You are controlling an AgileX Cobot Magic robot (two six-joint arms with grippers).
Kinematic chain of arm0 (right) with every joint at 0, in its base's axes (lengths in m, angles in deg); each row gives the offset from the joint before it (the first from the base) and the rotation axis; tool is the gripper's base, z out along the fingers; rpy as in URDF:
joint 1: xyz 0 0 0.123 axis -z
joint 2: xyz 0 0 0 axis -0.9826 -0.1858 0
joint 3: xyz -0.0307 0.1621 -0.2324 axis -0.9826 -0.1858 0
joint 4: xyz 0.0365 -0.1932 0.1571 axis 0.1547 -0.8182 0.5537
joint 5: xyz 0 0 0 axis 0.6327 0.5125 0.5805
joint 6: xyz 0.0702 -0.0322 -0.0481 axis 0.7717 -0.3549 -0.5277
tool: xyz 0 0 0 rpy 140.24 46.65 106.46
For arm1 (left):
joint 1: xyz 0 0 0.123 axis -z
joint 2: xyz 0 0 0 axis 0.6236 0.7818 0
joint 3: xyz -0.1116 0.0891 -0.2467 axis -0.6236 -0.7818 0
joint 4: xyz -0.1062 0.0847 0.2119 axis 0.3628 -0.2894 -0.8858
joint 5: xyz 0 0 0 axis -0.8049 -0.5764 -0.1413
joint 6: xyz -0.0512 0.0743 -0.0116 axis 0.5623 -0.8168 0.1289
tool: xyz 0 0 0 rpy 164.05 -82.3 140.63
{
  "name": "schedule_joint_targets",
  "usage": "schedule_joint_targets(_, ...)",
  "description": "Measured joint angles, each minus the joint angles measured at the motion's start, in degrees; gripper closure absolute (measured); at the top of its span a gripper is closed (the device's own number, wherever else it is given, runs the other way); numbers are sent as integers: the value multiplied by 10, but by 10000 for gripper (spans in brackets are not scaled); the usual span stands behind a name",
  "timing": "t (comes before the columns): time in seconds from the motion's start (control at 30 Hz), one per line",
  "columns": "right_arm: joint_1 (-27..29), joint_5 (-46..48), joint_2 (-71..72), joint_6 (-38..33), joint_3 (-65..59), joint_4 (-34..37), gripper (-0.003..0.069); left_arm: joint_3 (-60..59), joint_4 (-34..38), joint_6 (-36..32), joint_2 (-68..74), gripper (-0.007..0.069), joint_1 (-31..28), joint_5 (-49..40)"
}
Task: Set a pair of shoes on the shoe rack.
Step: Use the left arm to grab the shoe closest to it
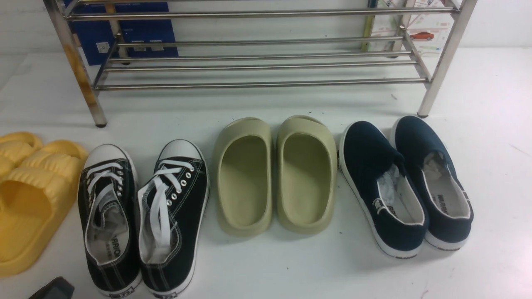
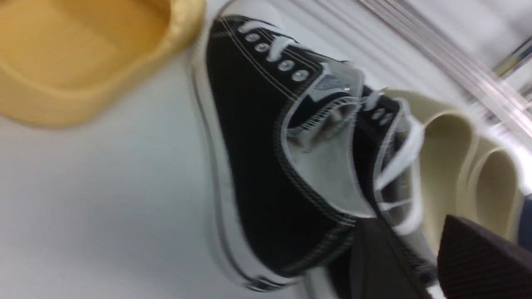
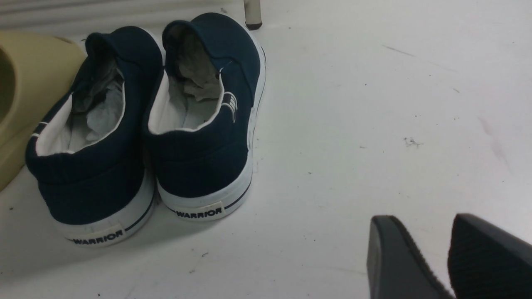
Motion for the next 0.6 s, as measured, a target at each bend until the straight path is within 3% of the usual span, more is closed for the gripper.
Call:
schedule_joint_targets(0.07, 0, 0, 0, 0, 0, 0, 419, 0, 102, 40, 0, 386, 0, 5)
schedule_joint_targets(0.13, 0, 0, 0, 0, 0, 0, 419, 0, 149, 55, 0, 386, 0, 7)
schedule_joint_targets(0.17, 0, 0, 0, 0, 0, 0, 419, 0, 219, 73, 0, 386, 0, 13)
schedule_joint_targets(0.3, 0, 0, 0, 0, 0, 0, 419, 0, 257, 83, 0, 386, 0, 30)
schedule_joint_targets(0.6, 0, 0, 0, 0, 0, 0, 419, 0, 240, 47, 0, 386, 0, 47)
